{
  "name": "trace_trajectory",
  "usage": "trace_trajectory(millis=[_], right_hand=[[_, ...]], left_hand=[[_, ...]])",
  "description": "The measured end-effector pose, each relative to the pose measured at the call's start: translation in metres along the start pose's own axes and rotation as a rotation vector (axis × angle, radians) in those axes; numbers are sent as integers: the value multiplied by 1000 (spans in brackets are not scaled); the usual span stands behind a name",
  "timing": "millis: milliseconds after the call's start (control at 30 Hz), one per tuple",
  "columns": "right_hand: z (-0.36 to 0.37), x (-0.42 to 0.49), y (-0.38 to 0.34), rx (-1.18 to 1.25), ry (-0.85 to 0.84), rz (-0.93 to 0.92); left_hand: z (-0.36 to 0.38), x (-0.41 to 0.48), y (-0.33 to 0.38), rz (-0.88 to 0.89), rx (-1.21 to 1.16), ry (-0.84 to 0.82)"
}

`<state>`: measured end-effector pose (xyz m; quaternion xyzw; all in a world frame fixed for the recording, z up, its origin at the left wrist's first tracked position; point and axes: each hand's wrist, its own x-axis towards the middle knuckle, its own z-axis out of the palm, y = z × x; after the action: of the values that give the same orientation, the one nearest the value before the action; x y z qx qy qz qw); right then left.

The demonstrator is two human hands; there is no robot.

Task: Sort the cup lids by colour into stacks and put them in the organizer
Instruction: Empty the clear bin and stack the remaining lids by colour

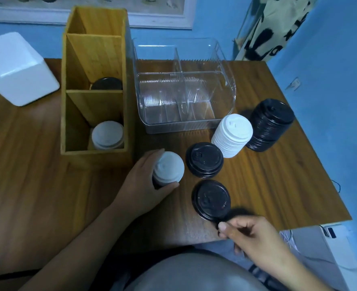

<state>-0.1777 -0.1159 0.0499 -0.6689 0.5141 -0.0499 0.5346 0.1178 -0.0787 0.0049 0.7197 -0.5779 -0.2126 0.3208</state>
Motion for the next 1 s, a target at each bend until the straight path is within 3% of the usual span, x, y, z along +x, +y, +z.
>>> trace_trajectory(millis=[133, 200, 333, 467, 600, 733, 867, 1000], right_hand=[[-18, 14, 3, -495, 186, -552], [-25, 28, 1, -670, 165, -670], [-12, 49, -4, -771, 161, -637], [2, 53, -9, -700, 207, -605], [-4, 50, -9, -579, 148, -608], [-26, 47, -16, -437, 207, -605], [-36, 50, -25, -417, 287, -599], [-43, 53, -31, -410, 326, -584]], left_hand=[[0, 0, 0, 13, 8, 11], [0, 0, 1, 20, 14, 13], [1, -1, 2, 25, 24, 24], [2, 1, 1, 23, 24, 15], [0, 2, 0, 23, 19, -19], [-9, 21, 20, 160, 126, -6], [-5, 55, 43, 289, 335, -96], [7, 78, 51, 338, 361, -167]])
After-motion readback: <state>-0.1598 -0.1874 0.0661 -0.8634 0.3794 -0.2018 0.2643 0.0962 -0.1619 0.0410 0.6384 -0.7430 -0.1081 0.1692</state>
